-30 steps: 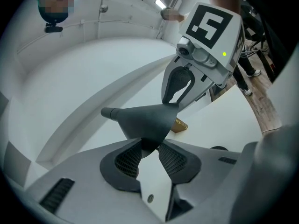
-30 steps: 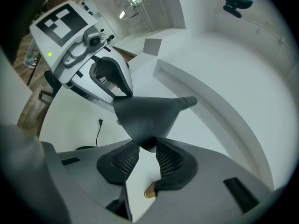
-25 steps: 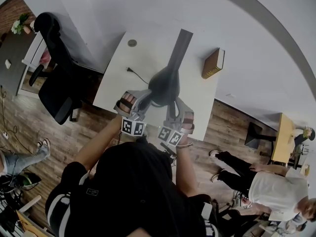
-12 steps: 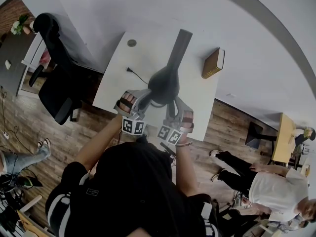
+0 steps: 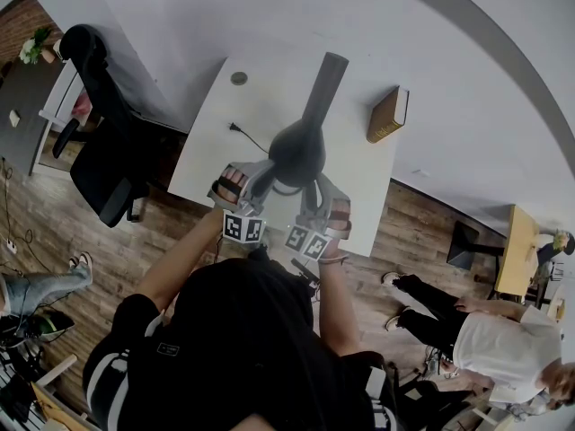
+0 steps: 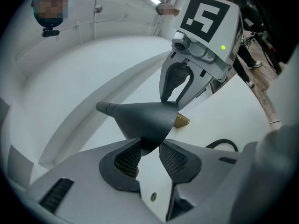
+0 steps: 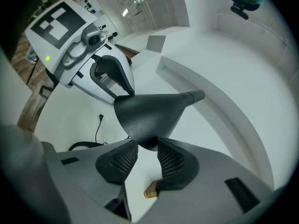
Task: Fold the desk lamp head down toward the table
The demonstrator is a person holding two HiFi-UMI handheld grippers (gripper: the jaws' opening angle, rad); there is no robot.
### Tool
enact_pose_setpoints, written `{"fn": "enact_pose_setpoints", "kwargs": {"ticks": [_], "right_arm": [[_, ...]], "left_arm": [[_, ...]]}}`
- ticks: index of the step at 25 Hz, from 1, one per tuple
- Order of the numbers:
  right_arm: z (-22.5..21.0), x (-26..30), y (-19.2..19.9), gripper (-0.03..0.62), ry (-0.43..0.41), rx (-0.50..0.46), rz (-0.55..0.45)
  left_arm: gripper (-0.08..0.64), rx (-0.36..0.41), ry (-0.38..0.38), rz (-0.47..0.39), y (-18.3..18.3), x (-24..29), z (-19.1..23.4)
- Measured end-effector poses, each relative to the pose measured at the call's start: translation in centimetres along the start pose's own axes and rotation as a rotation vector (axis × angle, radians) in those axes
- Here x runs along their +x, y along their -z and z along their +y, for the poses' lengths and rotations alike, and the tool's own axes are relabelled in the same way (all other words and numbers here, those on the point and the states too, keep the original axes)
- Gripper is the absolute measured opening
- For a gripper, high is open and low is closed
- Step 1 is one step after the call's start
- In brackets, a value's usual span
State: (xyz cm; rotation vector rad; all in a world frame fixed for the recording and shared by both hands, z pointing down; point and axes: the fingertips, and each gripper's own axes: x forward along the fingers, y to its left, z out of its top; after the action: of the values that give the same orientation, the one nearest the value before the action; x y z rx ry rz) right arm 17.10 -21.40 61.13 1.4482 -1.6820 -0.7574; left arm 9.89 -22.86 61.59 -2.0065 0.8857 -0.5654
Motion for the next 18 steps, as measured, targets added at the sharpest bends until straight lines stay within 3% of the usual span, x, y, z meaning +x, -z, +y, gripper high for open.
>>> {"fn": "enact_pose_setpoints", "kwargs": {"ticks": [18], "right_arm": [[0.12, 0.36, 0.23, 0.147, -0.001, -0.004, -0.001]], "left_arm": [[0.135, 0.007, -0.013, -0.002, 0.2, 0.38, -0.18]]}}
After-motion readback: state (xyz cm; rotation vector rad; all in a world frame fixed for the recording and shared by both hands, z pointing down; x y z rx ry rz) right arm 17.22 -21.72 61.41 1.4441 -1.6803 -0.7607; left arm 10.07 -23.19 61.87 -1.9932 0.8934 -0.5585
